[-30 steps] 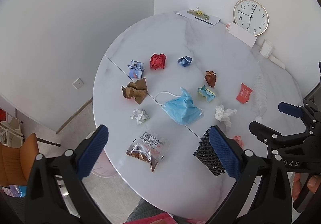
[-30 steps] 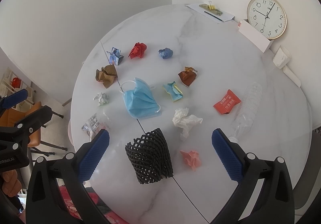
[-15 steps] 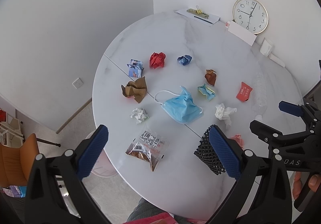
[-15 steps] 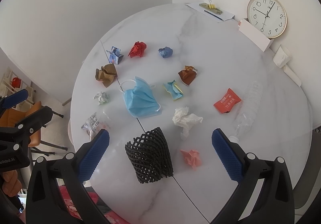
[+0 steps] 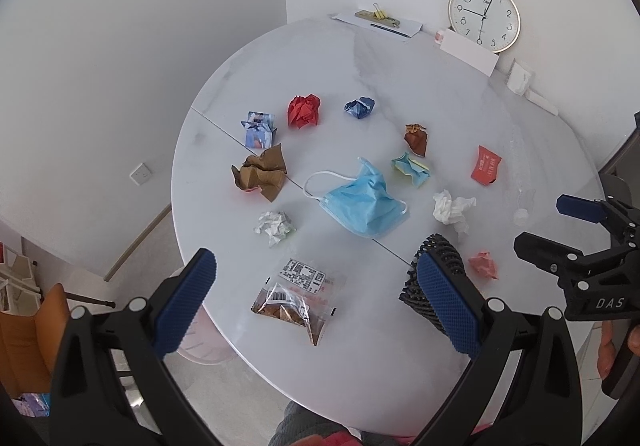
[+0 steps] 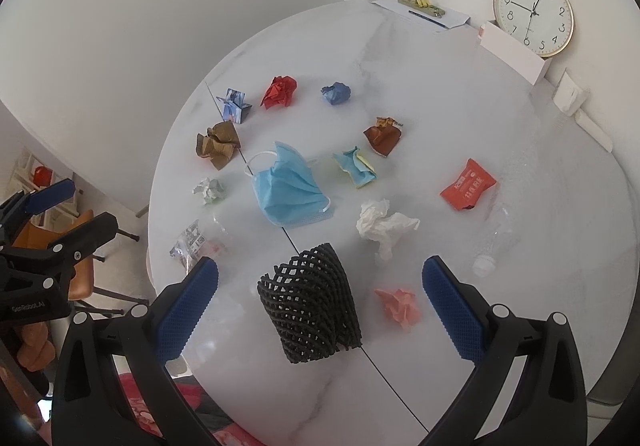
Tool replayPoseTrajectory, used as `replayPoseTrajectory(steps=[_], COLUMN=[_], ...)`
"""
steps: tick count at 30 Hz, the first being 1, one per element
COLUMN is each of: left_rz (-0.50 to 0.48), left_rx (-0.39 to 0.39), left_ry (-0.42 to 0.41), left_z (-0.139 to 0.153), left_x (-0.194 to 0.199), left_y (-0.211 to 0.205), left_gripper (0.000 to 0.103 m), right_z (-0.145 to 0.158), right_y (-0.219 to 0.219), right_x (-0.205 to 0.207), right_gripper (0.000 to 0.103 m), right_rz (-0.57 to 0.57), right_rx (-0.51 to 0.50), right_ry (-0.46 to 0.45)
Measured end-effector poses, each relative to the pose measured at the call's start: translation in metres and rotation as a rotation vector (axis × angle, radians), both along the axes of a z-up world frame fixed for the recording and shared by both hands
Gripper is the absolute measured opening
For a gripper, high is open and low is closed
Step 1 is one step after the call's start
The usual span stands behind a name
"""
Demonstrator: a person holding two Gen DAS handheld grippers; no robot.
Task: Collect trash
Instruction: 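Grasp the clear snack bag with the left tool while the right tool grasps the black mesh sleeve, then carry the snack bag over the wastebasket and open the left tool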
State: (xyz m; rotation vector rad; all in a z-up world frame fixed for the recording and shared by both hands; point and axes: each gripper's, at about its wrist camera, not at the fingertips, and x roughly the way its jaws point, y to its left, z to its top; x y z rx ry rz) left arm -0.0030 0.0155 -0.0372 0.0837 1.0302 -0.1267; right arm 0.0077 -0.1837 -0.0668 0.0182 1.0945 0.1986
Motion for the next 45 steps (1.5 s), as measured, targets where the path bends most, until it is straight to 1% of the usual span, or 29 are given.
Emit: replayPoseTrajectory(steps=[2,8,16,19,21,25,26,27,28,29,30,31,33,34,35,36,37,42,45], left_rz=[-0.015,-0.062,-0.117,-0.148,-0.164,-0.176,-0.178,-0.181,-0.185,-0.181,-0.172,-0.166,-0.160,-0.153,-0.146,-0.139,-0.133,-0.092,-0.039], left_rx=[-0.002,0.008,0.016,0.031,0.042,0.069,0.077,0.081,0.077,0.066,0.049,0.038,0.024,0.018,0.010,0.002,-0.005,-0.017,-0.023], left_ry=[0.009,0.081,0.120,0.139,0.165,0.208,0.212,0.218,0.229,0.244,0.246,0.236,0.229,0.226,0.223,0.225,0.227,0.201,0.183], left_z=[-0.009,-0.043,-0.081,-0.104,-0.124,-0.162,-0.168,-0.174,-0.179,-0.183,-0.184,-0.182,-0.179,-0.177,-0.175,-0.174,-0.173,-0.159,-0.144], left_x=[0.000,-0.003,0.001,0.010,0.018,0.034,0.037,0.039,0.041,0.043,0.043,0.043,0.042,0.041,0.041,0.040,0.040,0.029,0.023], left_y=[0.007,0.022,0.021,0.018,0.017,0.016,0.015,0.015,0.015,0.015,0.016,0.018,0.019,0.021,0.022,0.024,0.025,0.034,0.045], left_gripper=[0.097,0.097,0.097,0.097,0.097,0.096,0.095,0.090,0.081,0.076,0.074,0.072,0.067,0.063,0.059,0.053,0.050,0.048,0.048], right_z=[-0.011,-0.047,-0.085,-0.100,-0.111,-0.133,-0.138,-0.141,-0.145,-0.147,-0.149,-0.149,-0.148,-0.147,-0.146,-0.144,-0.141,-0.121,-0.106], right_y=[0.003,0.018,0.029,0.032,0.035,0.040,0.040,0.041,0.041,0.040,0.039,0.039,0.038,0.037,0.037,0.036,0.036,0.034,0.038], right_x=[-0.003,-0.015,-0.014,-0.008,-0.004,0.002,0.004,0.005,0.006,0.007,0.008,0.009,0.010,0.011,0.011,0.012,0.011,0.013,0.014], right_gripper=[0.101,0.101,0.101,0.101,0.101,0.100,0.093,0.085,0.081,0.071,0.061,0.057,0.041,0.038,0.033,0.029,0.028,0.026,0.026], right_rz=[0.016,0.049,0.057,0.062,0.070,0.095,0.102,0.108,0.115,0.119,0.124,0.129,0.141,0.147,0.154,0.161,0.165,0.190,0.215], right_rx=[0.007,-0.044,-0.087,-0.104,-0.119,-0.165,-0.174,-0.178,-0.174,-0.165,-0.150,-0.139,-0.117,-0.111,-0.105,-0.096,-0.087,-0.047,0.000], right_ry=[0.011,0.046,0.093,0.117,0.134,0.168,0.176,0.188,0.200,0.210,0.224,0.232,0.242,0.246,0.247,0.245,0.243,0.216,0.202])
